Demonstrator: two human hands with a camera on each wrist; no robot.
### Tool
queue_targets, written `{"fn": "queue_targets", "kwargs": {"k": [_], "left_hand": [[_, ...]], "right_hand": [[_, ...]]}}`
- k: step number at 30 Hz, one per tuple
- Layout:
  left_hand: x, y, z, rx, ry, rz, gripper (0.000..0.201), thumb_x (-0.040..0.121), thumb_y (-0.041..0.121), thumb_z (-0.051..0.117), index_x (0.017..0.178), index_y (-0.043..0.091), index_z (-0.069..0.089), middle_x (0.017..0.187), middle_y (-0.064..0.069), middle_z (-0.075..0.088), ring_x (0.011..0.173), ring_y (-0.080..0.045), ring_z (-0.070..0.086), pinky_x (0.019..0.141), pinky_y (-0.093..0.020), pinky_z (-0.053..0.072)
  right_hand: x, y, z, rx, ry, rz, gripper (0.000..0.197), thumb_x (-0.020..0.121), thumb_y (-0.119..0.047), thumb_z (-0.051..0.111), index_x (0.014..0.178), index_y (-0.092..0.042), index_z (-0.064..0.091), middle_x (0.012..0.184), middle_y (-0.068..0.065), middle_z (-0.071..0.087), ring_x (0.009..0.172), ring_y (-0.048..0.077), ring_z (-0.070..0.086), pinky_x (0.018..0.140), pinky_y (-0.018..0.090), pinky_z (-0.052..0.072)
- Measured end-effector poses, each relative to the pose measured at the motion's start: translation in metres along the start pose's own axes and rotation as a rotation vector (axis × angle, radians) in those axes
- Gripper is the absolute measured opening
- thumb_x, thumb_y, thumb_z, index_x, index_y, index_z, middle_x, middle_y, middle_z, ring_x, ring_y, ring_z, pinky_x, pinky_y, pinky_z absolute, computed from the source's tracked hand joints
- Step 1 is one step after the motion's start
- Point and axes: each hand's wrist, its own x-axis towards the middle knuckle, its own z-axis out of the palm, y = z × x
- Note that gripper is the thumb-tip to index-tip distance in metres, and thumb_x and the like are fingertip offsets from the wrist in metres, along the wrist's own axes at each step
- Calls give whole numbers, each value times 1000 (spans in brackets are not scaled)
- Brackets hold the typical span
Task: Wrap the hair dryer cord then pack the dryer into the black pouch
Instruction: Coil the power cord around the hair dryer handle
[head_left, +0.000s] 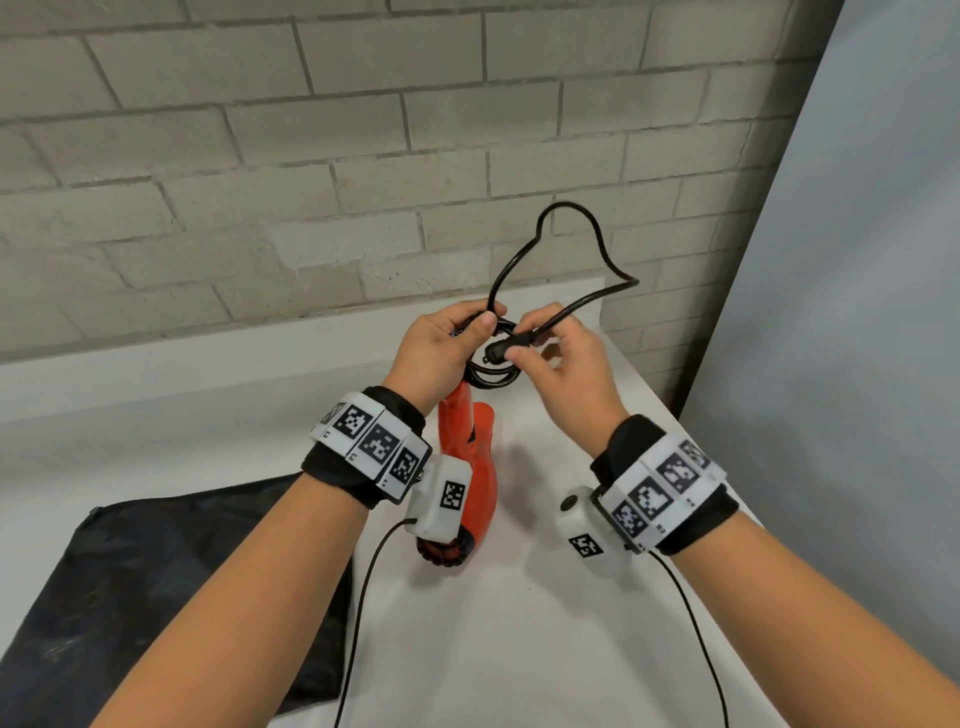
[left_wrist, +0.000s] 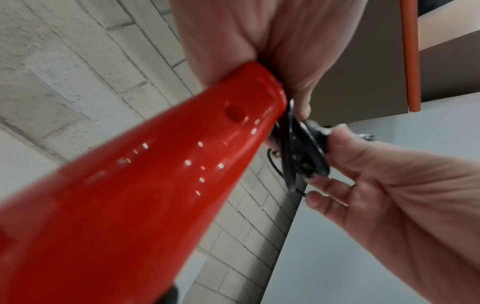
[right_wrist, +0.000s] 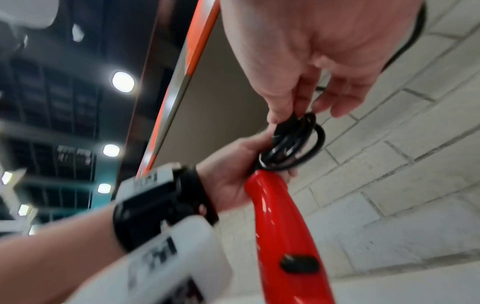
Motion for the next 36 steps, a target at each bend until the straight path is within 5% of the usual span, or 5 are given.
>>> {"fn": "queue_targets", "kwargs": {"k": [7, 16, 25, 30, 36], "left_hand": [[-2, 2, 7, -43, -134, 22, 23, 90, 7, 49, 110, 7, 61, 77, 8, 63, 63, 6, 58, 68, -7, 44], [1, 2, -3, -137, -20, -69, 19, 95, 13, 42, 107, 15, 56, 83, 0, 56, 40, 0, 47, 42, -9, 37], [-1, 3, -5, -120, -3, -79, 32, 95, 15, 42, 125, 22, 51, 82, 0, 54, 41, -1, 44, 45, -11, 38], [-1, 4, -3, -107, -36, -61, 23, 95, 15, 43, 107, 28, 58, 81, -1, 55, 41, -2, 42, 45, -12, 37], [-2, 4, -2, -122, -69, -46, 26, 94, 15, 44, 110, 32, 55, 79, 2, 56, 41, -2, 41, 47, -13, 38]], "right_hand": [[6, 10, 20, -50, 86, -25, 28, 78, 11, 50, 85, -12, 35, 79, -12, 38, 67, -13, 46, 59, 4, 39], [-14, 41, -2, -302, -388, 112, 18, 98, -25, 35, 89, -13, 45, 72, 1, 53, 65, 13, 50, 64, 18, 40], [-33, 96, -18, -1111, -981, 654, 35, 96, -16, 37, 125, 0, 49, 133, 16, 52, 122, 29, 50, 100, 32, 40], [-13, 62, -7, -495, -619, 458, 49, 92, -24, 50, 137, -19, 33, 129, 11, 51, 111, 23, 52, 91, 26, 38], [-2, 32, 19, 57, -451, 271, 26, 90, -9, 52, 115, -8, 60, 101, -5, 62, 86, -10, 57, 84, 8, 41]]}}
